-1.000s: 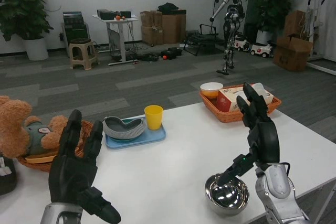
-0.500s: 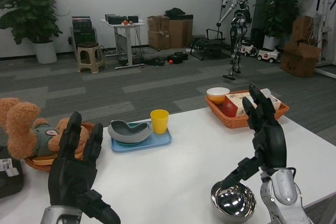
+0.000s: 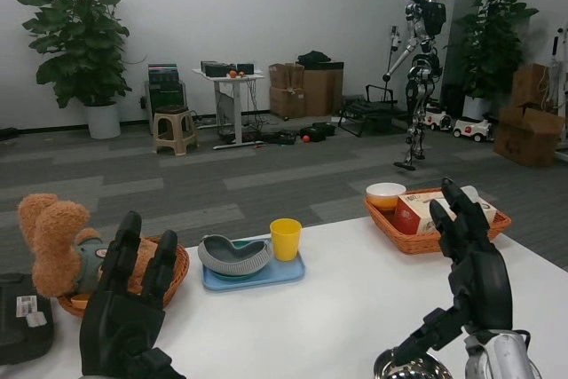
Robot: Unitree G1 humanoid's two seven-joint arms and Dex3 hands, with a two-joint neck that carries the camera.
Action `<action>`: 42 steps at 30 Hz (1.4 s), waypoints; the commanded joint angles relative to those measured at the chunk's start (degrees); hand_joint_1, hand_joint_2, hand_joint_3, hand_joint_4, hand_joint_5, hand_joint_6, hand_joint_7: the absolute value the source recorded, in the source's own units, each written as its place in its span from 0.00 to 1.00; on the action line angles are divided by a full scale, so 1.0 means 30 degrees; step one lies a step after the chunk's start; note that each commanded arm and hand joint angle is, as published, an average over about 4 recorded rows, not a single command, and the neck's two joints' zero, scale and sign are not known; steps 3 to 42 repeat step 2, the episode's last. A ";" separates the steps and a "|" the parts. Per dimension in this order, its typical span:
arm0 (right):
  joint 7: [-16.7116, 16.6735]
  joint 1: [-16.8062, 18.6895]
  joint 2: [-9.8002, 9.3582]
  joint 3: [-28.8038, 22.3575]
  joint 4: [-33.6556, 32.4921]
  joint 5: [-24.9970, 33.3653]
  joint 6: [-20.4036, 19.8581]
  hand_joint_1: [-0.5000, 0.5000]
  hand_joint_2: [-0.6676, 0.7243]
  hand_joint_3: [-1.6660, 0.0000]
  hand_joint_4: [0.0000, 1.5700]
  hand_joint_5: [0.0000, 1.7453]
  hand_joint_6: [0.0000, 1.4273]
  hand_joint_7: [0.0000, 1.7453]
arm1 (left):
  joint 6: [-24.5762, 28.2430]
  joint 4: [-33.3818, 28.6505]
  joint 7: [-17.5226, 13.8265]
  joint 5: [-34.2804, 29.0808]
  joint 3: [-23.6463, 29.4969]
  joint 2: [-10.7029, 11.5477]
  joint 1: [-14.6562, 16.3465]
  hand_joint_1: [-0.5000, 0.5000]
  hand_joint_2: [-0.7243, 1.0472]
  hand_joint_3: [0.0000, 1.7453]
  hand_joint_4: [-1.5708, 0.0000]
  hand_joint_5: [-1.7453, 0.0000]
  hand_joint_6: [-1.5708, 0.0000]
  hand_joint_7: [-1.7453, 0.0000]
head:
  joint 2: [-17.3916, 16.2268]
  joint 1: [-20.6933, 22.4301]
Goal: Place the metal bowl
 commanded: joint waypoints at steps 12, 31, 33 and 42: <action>0.0001 0.0328 -0.0202 0.0029 -0.0297 0.0162 -0.0244 0.12 0.82 0.95 0.00 0.06 0.00 0.16 | -0.0184 -0.0167 0.0088 0.0185 0.0117 0.0069 0.0148 0.00 0.00 0.05 0.95 1.00 1.00 1.00 | -0.0089 0.0037; 0.0001 0.0328 -0.0202 0.0029 -0.0297 0.0162 -0.0244 0.12 0.82 0.95 0.00 0.06 0.00 0.16 | -0.0184 -0.0167 0.0088 0.0185 0.0117 0.0069 0.0148 0.00 0.00 0.05 0.95 1.00 1.00 1.00 | -0.0089 0.0037; 0.0001 0.0328 -0.0202 0.0029 -0.0297 0.0162 -0.0244 0.12 0.82 0.95 0.00 0.06 0.00 0.16 | -0.0184 -0.0167 0.0088 0.0185 0.0117 0.0069 0.0148 0.00 0.00 0.05 0.95 1.00 1.00 1.00 | -0.0089 0.0037; 0.0001 0.0328 -0.0202 0.0029 -0.0297 0.0162 -0.0244 0.12 0.82 0.95 0.00 0.06 0.00 0.16 | -0.0184 -0.0167 0.0088 0.0185 0.0117 0.0069 0.0148 0.00 0.00 0.05 0.95 1.00 1.00 1.00 | -0.0089 0.0037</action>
